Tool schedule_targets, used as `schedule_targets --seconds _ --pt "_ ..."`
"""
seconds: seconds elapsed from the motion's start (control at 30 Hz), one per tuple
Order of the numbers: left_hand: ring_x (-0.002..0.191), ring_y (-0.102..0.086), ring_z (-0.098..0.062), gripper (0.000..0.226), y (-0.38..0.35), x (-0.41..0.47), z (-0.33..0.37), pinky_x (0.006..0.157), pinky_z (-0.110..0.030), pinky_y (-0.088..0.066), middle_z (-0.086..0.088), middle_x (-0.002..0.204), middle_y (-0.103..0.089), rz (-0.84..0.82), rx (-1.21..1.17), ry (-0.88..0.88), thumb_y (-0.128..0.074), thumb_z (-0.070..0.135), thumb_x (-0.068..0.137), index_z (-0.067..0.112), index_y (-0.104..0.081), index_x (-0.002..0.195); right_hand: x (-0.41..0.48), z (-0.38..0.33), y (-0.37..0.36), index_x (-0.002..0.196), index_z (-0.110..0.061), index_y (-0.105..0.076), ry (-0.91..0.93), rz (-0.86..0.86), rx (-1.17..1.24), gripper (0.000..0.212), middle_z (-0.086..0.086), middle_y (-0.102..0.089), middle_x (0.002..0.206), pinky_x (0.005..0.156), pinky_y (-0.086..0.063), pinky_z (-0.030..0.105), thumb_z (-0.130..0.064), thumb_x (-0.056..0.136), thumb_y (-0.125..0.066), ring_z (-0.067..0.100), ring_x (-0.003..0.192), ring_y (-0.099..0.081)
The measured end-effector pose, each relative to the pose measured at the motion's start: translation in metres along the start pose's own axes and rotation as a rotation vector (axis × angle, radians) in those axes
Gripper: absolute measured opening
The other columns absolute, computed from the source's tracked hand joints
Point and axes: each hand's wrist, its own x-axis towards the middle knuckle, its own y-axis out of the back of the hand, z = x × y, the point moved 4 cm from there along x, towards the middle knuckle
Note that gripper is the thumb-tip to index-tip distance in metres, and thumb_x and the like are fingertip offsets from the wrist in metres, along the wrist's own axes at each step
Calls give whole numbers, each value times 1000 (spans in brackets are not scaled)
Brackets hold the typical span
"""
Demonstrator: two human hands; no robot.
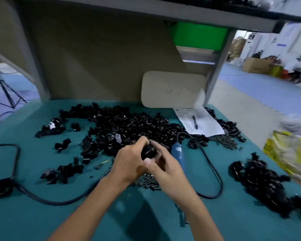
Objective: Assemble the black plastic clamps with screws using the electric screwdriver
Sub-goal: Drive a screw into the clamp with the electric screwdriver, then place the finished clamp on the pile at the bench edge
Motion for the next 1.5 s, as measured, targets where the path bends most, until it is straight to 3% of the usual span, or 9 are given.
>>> schedule_targets --seconds 0.13,0.6,0.8,0.93,1.07,1.13,1.17,1.27,1.5 --pt "57 -58 -25 38 -6 1 25 47 -35 -45 10 61 -56 38 -57 -107 -57 61 84 27 -44 92 -24 -14 13 133 -44 -61 56 241 19 42 -20 -69 106 81 -54 24 -31 95 -71 1 94 -65" --pt "64 -64 -12 45 4 0 55 57 -31 -52 15 81 -63 -95 -54 -218 -58 64 80 33 -46 111 -56 -18 47 121 -40 -68 105 464 142 28 -5 -74 118 98 -56 35 -36 94 -69 15 115 -68" --pt "54 -56 -3 44 36 -13 -38 50 -29 -50 16 79 -60 26 25 50 -51 72 80 37 -47 106 -93 33 138 130 -36 -60 -87 630 -174 33 -3 -70 122 94 -58 46 -48 99 -60 10 106 -69" --pt "66 -57 -4 44 57 -27 -98 49 -27 -45 22 84 -60 96 34 270 -50 76 80 40 -52 104 -115 61 218 144 -29 -52 -278 676 -573 45 -8 -64 118 77 -53 33 -49 103 -51 10 93 -66" --pt "70 -56 -13 42 58 -40 -157 55 -25 -44 4 78 -59 113 8 493 -47 68 80 31 -51 98 -106 78 289 144 -10 -49 -428 682 -844 48 12 -70 113 67 -42 36 -40 107 -48 27 90 -64" --pt "90 -61 -26 63 52 -47 -186 80 -20 -48 -25 97 -60 125 7 647 -42 66 73 14 -53 107 -97 88 311 133 -4 -46 -490 672 -898 43 12 -66 90 56 -38 36 -38 107 -49 25 72 -58" --pt "105 -58 -40 84 48 -52 -199 99 -36 -47 -33 112 -57 107 -27 745 -40 68 69 0 -51 117 -92 93 318 129 -3 -44 -508 667 -909 41 11 -63 85 54 -36 36 -37 107 -49 24 68 -56" --pt "120 -49 -53 104 50 -71 -224 104 -64 -42 -32 133 -51 -90 140 808 -40 80 69 0 -49 134 -80 114 338 129 -2 -43 -594 642 -884 39 24 -64 108 66 -39 41 -36 109 -43 33 86 -58" --pt "97 -67 -26 94 84 -82 -193 84 -45 -48 -3 113 -72 -380 841 668 -23 93 74 30 -49 139 -62 130 373 134 1 -61 -783 525 -906 43 26 -61 135 99 -49 46 -30 108 -47 41 119 -58"
